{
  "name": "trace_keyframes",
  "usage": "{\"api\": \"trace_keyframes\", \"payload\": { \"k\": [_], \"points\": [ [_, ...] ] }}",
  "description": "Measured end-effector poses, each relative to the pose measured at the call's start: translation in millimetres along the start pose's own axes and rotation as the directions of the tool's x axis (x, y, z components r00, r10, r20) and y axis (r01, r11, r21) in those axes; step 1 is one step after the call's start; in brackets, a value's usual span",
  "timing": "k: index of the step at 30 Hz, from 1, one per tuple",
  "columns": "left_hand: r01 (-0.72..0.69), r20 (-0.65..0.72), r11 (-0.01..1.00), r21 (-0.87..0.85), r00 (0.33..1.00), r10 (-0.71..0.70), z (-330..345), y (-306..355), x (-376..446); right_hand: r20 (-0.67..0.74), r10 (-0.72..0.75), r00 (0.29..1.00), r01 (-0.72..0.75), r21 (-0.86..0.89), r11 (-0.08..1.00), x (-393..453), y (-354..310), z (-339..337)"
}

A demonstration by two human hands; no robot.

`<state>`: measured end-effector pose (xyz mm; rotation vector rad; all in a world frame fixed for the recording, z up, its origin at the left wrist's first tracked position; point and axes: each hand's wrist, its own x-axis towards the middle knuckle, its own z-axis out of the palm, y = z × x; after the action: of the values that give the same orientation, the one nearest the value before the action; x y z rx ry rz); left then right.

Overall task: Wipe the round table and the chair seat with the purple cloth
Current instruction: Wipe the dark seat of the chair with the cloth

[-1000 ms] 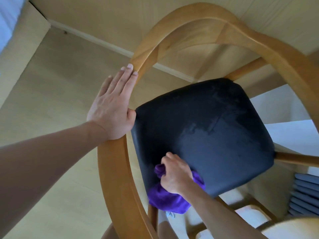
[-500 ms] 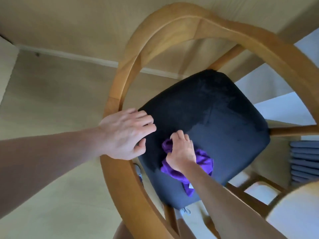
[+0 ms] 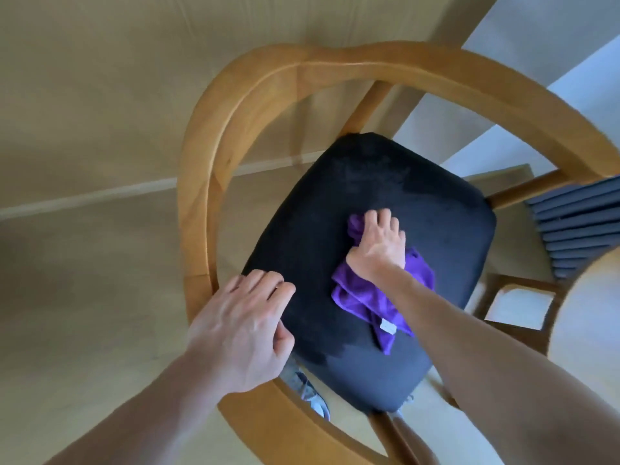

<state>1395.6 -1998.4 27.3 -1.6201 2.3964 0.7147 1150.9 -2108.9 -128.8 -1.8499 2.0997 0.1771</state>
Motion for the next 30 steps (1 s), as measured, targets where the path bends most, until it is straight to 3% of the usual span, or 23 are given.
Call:
{"api": "trace_keyframes", "payload": {
  "k": [4,7,10,12,16,18,21,23,25,28,30],
  "points": [
    [0.011,0.07,0.999,0.03,0.997,-0.013,-8,4,0,0.222,-0.236,0.946,0.248,-0.026,0.969,-76,5,18],
    [0.012,0.079,0.999,0.05,0.997,-0.015,-9,4,1,0.329,-0.302,0.895,0.283,0.107,0.953,-104,23,13],
    [0.026,0.041,0.999,0.041,0.999,-0.028,-5,3,1,0.076,-0.177,0.981,0.145,0.309,0.94,-81,41,-1],
    [0.037,0.012,0.999,0.039,0.999,-0.037,-4,3,2,-0.12,-0.025,0.992,0.066,0.351,0.934,-45,52,-12],
    [0.049,0.033,0.996,0.072,0.998,-0.052,-5,6,2,-0.027,0.148,0.989,-0.138,0.23,0.963,13,41,-12],
    [0.037,0.073,0.992,0.117,0.996,-0.045,-4,5,4,0.001,0.143,0.99,-0.14,0.175,0.974,2,24,2],
    [0.05,0.102,0.986,0.159,0.993,-0.066,-6,7,5,0.118,-0.132,0.984,0.122,0.089,0.988,-64,12,28],
    [0.062,0.114,0.983,0.17,0.99,-0.083,-8,9,5,0.27,-0.329,0.905,0.329,0.048,0.943,-106,20,34],
    [0.065,0.113,0.981,0.18,0.99,-0.087,-8,10,5,0.353,-0.393,0.849,0.394,0.073,0.916,-118,37,28],
    [0.094,0.125,0.977,0.193,0.985,-0.12,-13,14,5,0.179,-0.313,0.933,0.272,0.222,0.936,-86,55,2],
    [0.11,0.122,0.977,0.182,0.984,-0.134,-14,16,4,-0.022,-0.132,0.991,0.131,0.36,0.924,-35,63,-20]
  ]
}}
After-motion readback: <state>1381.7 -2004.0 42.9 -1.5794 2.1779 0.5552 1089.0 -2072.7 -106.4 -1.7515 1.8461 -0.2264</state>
